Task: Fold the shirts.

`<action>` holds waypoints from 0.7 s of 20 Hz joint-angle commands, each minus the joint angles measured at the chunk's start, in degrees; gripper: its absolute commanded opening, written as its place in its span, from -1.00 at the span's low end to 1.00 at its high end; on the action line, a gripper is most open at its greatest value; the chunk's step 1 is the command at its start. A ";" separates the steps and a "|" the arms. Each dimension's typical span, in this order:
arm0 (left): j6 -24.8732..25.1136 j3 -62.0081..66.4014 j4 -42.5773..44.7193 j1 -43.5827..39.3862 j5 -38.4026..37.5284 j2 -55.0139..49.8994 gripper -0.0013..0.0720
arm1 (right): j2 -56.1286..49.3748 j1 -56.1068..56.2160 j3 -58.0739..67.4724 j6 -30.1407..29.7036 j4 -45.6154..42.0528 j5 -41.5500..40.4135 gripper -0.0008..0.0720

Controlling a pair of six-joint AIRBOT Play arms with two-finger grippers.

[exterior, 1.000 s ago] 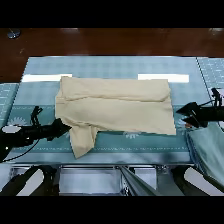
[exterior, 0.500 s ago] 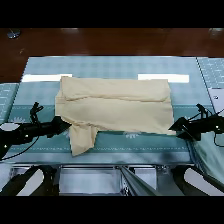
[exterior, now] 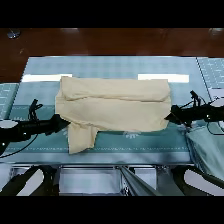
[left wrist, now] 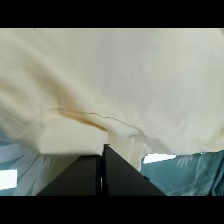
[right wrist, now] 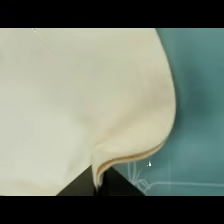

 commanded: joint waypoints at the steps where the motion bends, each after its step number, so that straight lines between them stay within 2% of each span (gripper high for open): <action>1: -0.07 6.47 2.80 1.84 -0.24 -0.04 -0.90 | -0.35 -0.15 6.67 -0.92 0.13 2.99 -0.89; 4: -3.02 12.00 2.80 -0.50 10.16 -4.42 -0.90 | -4.46 1.42 12.92 -1.95 4.81 0.92 -0.89; 6: -5.57 18.08 2.62 -2.71 12.83 -11.26 -0.90 | -9.42 2.78 17.79 -1.18 4.96 -0.11 -0.89; 12: -7.67 43.04 2.89 -4.96 5.75 -33.31 -0.90 | -22.73 3.08 33.88 2.38 5.25 -0.48 -0.89; 14: -9.75 50.36 2.86 -5.25 2.80 -39.85 -0.90 | -26.43 3.08 38.69 3.23 5.66 -0.44 -0.89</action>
